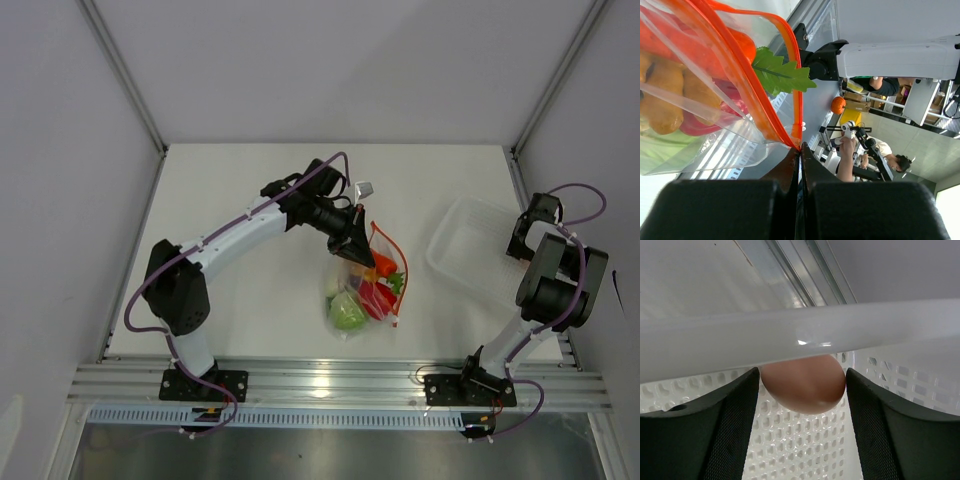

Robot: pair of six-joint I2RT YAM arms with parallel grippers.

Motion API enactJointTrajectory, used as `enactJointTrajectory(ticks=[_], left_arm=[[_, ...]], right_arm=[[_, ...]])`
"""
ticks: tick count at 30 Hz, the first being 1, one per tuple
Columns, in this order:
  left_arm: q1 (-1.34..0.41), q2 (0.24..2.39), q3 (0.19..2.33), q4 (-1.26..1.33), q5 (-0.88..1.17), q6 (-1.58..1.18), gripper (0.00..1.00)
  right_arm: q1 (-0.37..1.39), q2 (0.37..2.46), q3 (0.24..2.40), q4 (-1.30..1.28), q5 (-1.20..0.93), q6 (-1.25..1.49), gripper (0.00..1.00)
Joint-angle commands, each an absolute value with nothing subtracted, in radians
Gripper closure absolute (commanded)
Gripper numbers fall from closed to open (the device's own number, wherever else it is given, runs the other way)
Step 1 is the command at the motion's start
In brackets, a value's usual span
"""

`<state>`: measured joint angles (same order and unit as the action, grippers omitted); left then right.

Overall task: Place the food in the zip-top bag and seal the zipper
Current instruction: Pick up the fake vegetable from the bin.

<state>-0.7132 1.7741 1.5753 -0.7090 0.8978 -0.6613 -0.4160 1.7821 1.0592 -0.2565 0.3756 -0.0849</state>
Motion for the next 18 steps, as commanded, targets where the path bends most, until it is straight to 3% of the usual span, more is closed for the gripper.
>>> enactJointTrajectory(ticks=[1, 12, 18], left_arm=[[-0.719, 1.77, 1.612, -0.715, 0.925, -0.64, 0.99], [-0.721, 1.773, 1.614, -0.715, 0.925, -0.643, 0.99], [-0.721, 1.772, 1.614, -0.712, 0.927, -0.644, 0.99]], right_arm=[[-0.422, 1.795, 1.065, -0.232, 0.371, -0.087, 0.29], [-0.431, 1.796, 1.074, -0.187, 0.405, -0.078, 0.33], [-0.431, 1.796, 1.075, -0.193, 0.394, -0.074, 0.5]])
